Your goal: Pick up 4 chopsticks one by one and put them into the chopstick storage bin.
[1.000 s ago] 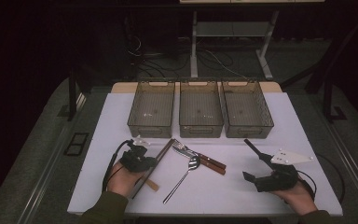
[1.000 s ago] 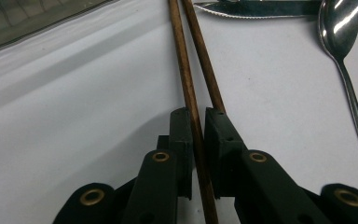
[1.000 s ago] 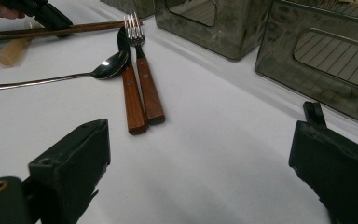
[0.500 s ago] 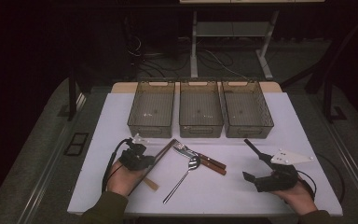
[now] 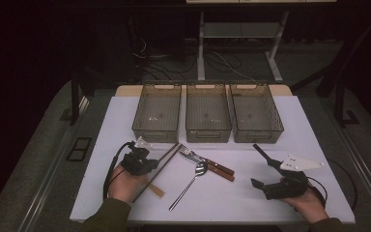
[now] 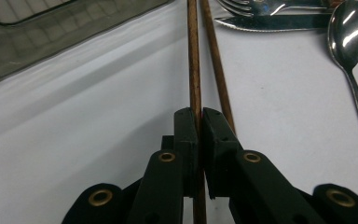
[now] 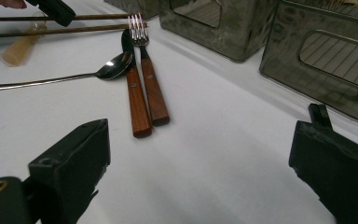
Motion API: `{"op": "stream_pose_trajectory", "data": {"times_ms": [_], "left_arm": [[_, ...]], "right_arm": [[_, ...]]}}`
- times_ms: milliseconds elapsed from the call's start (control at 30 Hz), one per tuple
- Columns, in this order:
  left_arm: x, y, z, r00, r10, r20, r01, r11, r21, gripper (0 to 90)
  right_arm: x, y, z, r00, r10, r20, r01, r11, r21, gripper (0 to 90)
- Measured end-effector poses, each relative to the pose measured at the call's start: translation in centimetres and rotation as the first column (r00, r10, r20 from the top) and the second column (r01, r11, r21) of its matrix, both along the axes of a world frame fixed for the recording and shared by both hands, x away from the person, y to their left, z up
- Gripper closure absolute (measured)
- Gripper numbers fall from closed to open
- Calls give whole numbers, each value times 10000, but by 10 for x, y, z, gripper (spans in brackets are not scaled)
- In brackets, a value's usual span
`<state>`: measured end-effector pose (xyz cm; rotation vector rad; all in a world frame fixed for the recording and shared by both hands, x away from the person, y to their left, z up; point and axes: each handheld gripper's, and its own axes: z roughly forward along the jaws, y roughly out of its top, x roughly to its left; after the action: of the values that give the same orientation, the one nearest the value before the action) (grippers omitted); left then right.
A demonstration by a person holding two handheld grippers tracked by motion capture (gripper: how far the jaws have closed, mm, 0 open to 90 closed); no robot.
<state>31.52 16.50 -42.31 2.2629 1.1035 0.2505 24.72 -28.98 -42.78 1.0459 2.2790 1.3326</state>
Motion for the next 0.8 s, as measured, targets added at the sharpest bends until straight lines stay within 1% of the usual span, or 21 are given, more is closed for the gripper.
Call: {"op": "stream_pose_trajectory", "data": {"times_ms": [100, 167, 267, 300, 433, 467, 500, 533, 567, 600, 633, 667, 700, 733, 767, 800], "left_arm": [[1, 5, 1, 10000, -80, -5, 80, 9999, -72, 841], [1, 7, 2, 9997, -209, 86, 210, 9996, -194, 842], [1, 9, 4, 9994, -318, 144, 321, 9992, -246, 842], [1, 11, 5, 9993, -360, 136, 363, 9991, -200, 842], [2, 15, 7, 9990, -384, 224, 393, 9983, -419, 842], [2, 16, 8, 9989, -424, 223, 433, 9982, -425, 841], [2, 16, 9, 9993, -336, 164, 344, 9982, -495, 841], [3, 18, 10, 9986, -464, 253, 476, 9977, -473, 842], [2, 19, 10, 9987, -443, 236, 455, 9976, -515, 842], [3, 20, 11, 9983, -527, 232, 538, 9972, -512, 842], [2, 21, 11, 9985, -501, 225, 514, 9969, -602, 842], [2, 22, 13, 9980, -609, 190, 619, 9963, -604, 842], [2, 23, 13, 9981, -562, 248, 579, 9956, -743, 842], [2, 23, 14, 9974, -661, 276, 680, 9950, -730, 842], [1, 23, 15, 9975, -664, 258, 681, 9949, -748, 842], [1, 24, 17, 9968, -722, 349, 747, 9942, -770, 842]], "right_arm": [[0, 1, 0, 10000, 53, -15, -53, 10000, 8, 54], [0, 2, -1, 10000, 82, -21, -82, 10000, -2, 54], [0, 3, -2, 9999, 132, -20, -132, 9999, -46, 54], [0, 4, -2, 9999, 123, -45, -124, 9999, -70, 54], [3, 5, -4, 9998, 178, -32, -178, 9998, -84, 54], [4, 5, -4, 9998, 177, -18, -177, 9998, -81, 54], [5, 5, -4, 9999, 166, -45, -166, 9998, -59, 54], [6, 4, -5, 9999, 152, -43, -153, 9999, -56, 54], [8, 4, -5, 9999, 125, -46, -125, 9999, -79, 54], [9, 4, -6, 9999, 91, -66, -92, 9999, -85, 54], [11, 3, -6, 10000, 51, -74, -51, 9999, -90, 54], [11, 2, -6, 9999, 18, -103, -18, 10000, -66, 54], [11, 2, -6, 9999, 15, -110, -16, 10000, -63, 54], [11, 2, -6, 9999, 24, -116, -25, 10000, -69, 54], [11, 1, -6, 9999, 28, -108, -29, 10000, -62, 54], [11, 2, -6, 10000, 37, -90, -37, 10000, -49, 54]]}}
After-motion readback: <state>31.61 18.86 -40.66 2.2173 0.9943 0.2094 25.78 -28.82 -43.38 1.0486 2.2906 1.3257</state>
